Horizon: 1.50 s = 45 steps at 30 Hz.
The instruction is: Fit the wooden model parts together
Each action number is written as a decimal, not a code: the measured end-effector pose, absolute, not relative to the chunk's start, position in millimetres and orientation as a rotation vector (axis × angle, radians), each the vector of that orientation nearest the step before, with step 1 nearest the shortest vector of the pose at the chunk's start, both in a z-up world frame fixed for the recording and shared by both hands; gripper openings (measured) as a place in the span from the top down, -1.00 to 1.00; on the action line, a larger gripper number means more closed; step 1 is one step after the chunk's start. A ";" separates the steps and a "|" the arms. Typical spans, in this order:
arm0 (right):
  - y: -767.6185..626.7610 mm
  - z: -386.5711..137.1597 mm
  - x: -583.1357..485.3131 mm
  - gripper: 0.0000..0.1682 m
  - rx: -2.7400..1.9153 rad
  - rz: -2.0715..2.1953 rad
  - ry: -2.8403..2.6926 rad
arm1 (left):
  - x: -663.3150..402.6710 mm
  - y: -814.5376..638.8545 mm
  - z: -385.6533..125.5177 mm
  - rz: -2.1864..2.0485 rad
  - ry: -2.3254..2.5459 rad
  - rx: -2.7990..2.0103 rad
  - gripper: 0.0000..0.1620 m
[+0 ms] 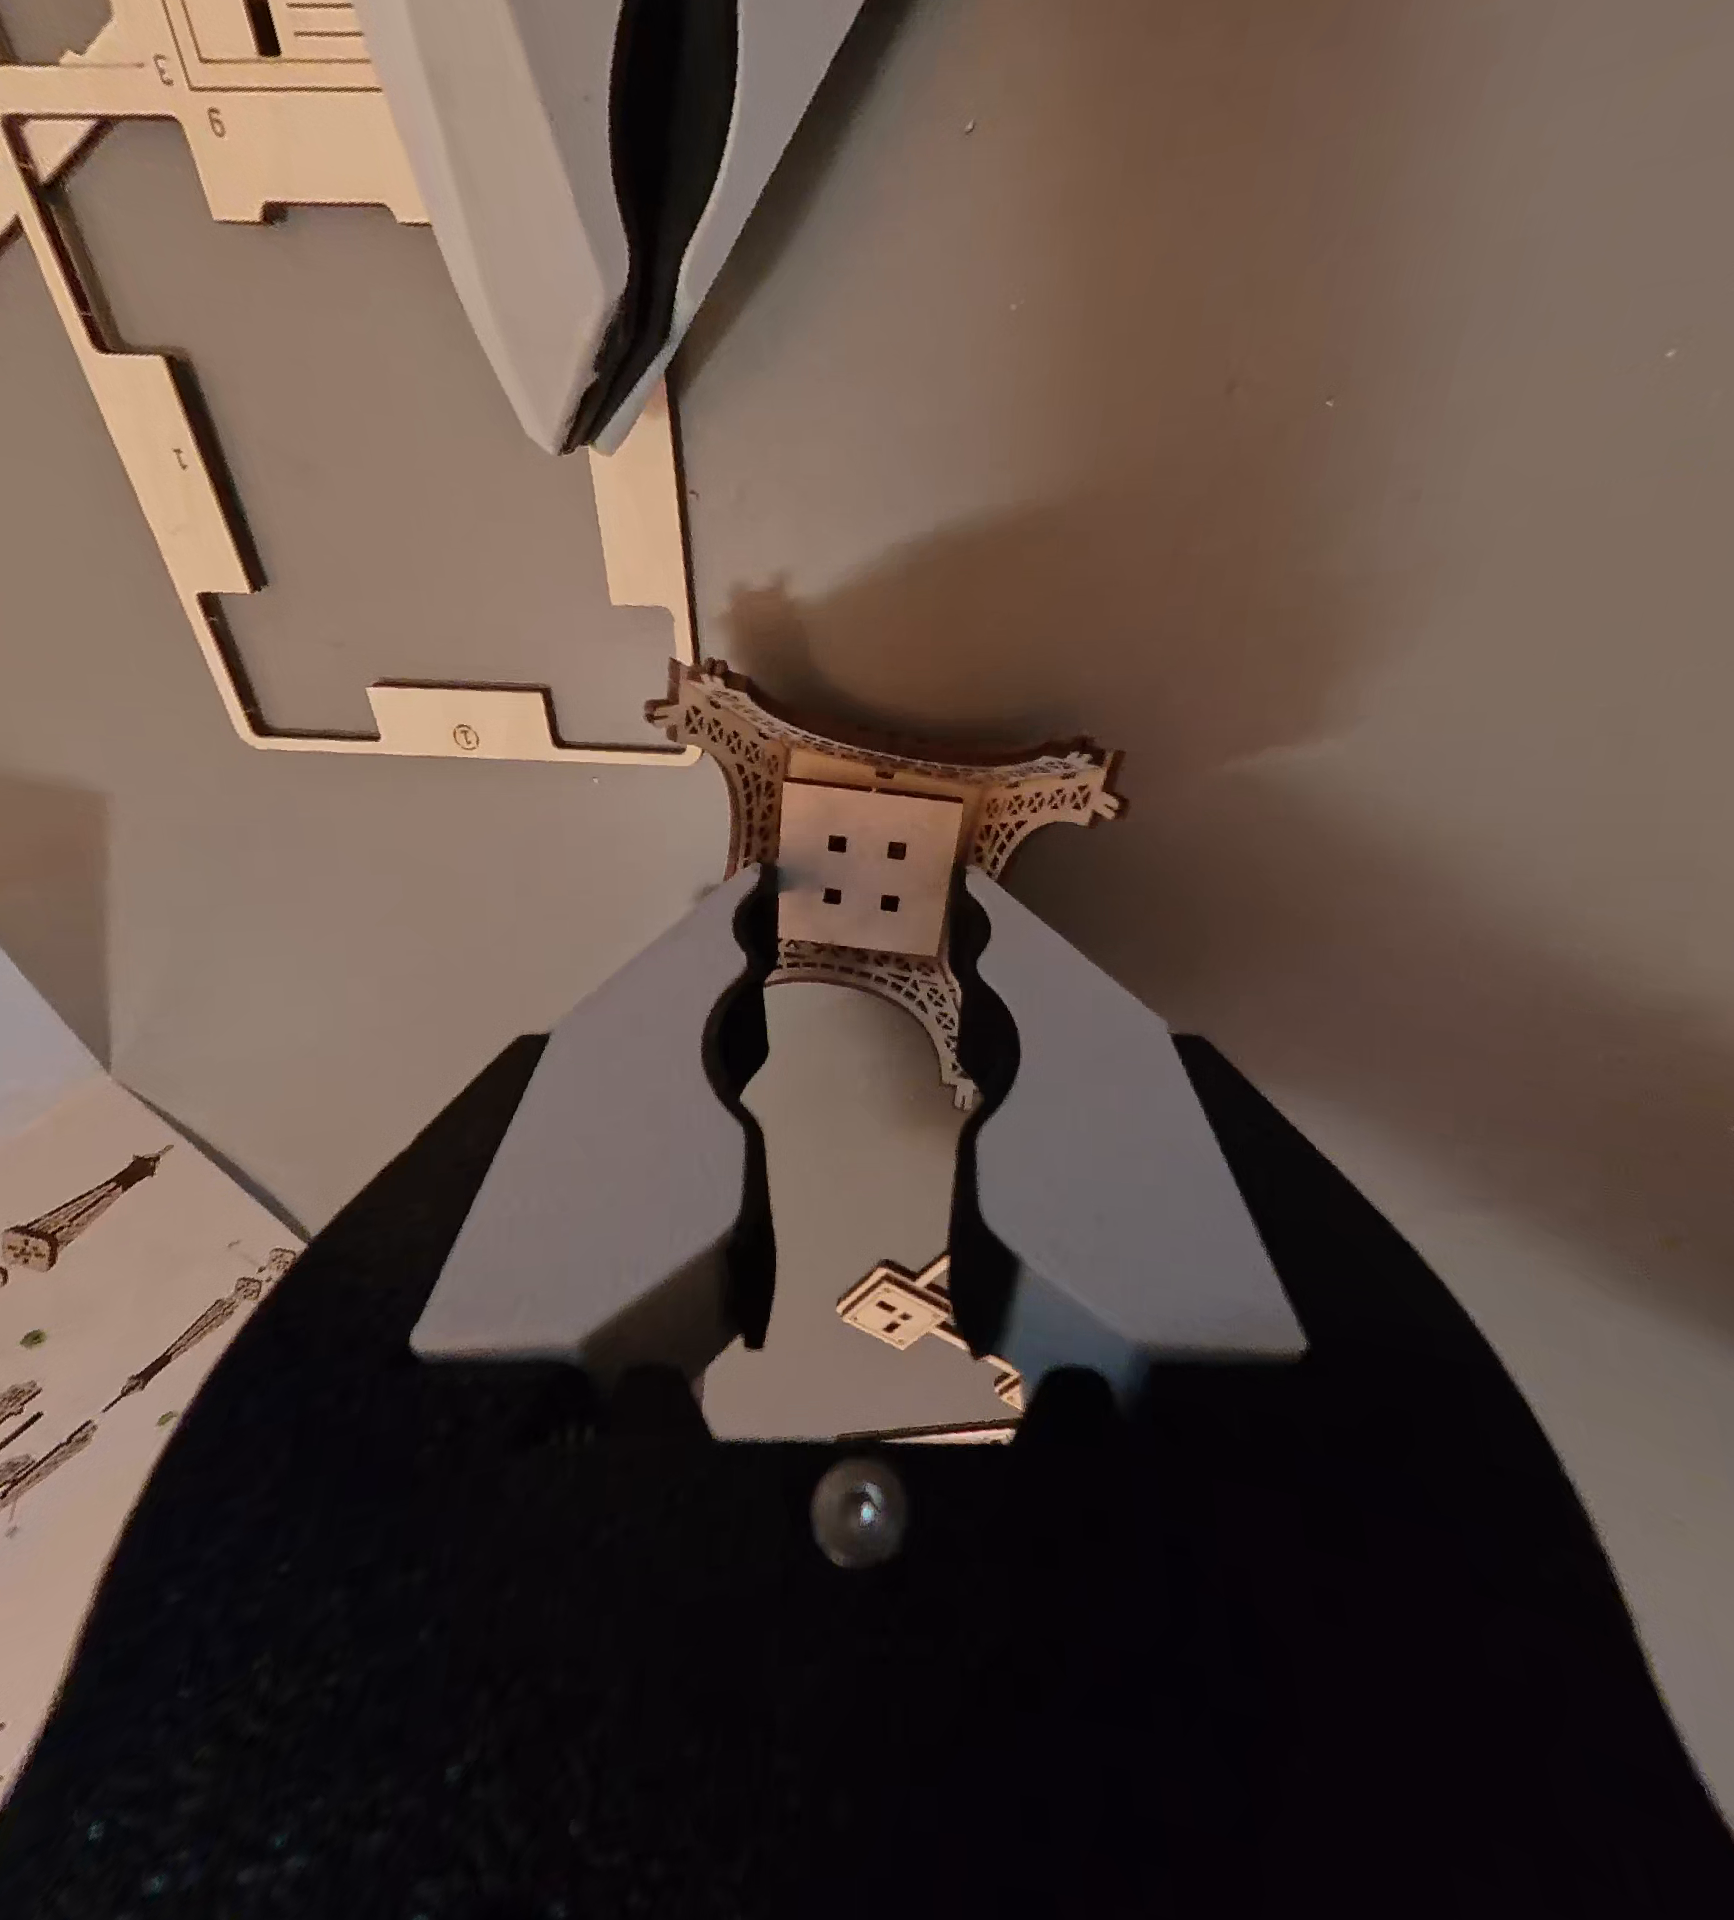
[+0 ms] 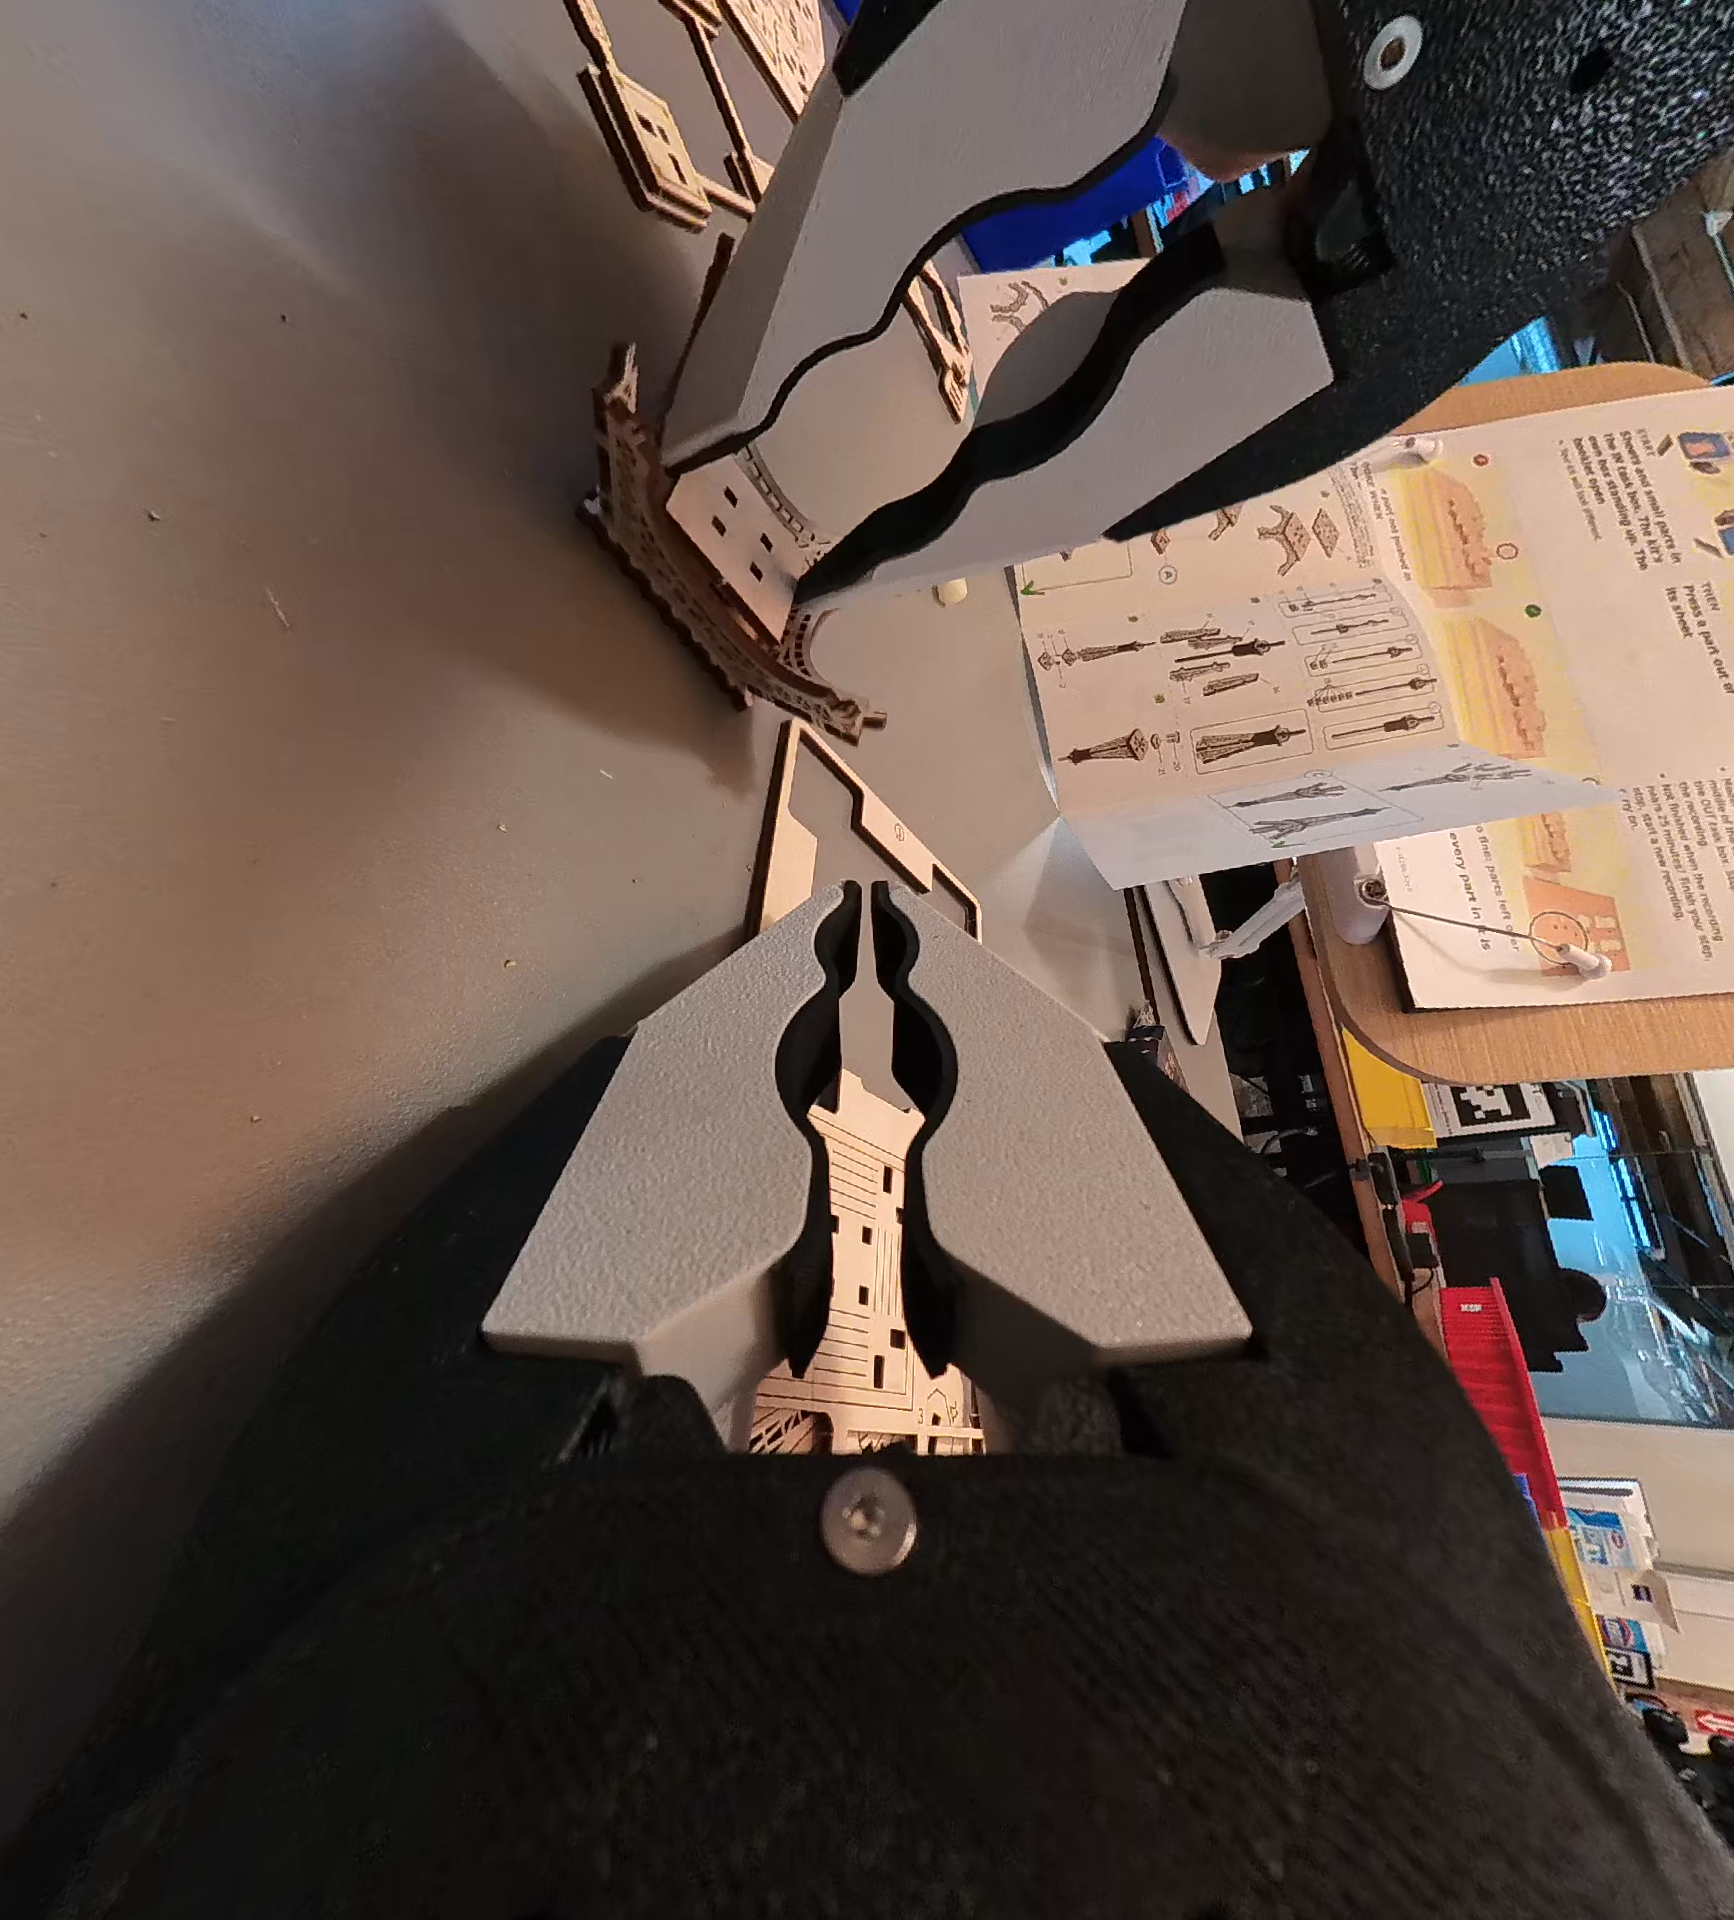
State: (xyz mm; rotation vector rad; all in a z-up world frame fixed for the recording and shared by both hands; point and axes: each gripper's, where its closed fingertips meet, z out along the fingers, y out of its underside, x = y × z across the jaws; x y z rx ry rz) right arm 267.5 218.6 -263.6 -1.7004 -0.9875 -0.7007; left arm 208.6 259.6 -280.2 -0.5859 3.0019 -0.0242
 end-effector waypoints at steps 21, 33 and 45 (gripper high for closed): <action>221.4 -269.7 268.8 1.00 -1.699 -0.695 -0.990 | 207.1 261.7 -280.2 0.089 3.075 -0.402 0.63; 221.4 -270.2 268.5 1.00 -1.698 -0.697 -0.992 | 207.0 261.6 -280.6 0.160 3.070 -0.413 0.63; 220.2 -271.7 268.8 1.00 -1.697 -0.700 -0.997 | 205.6 261.2 -280.7 0.232 3.024 -0.414 0.63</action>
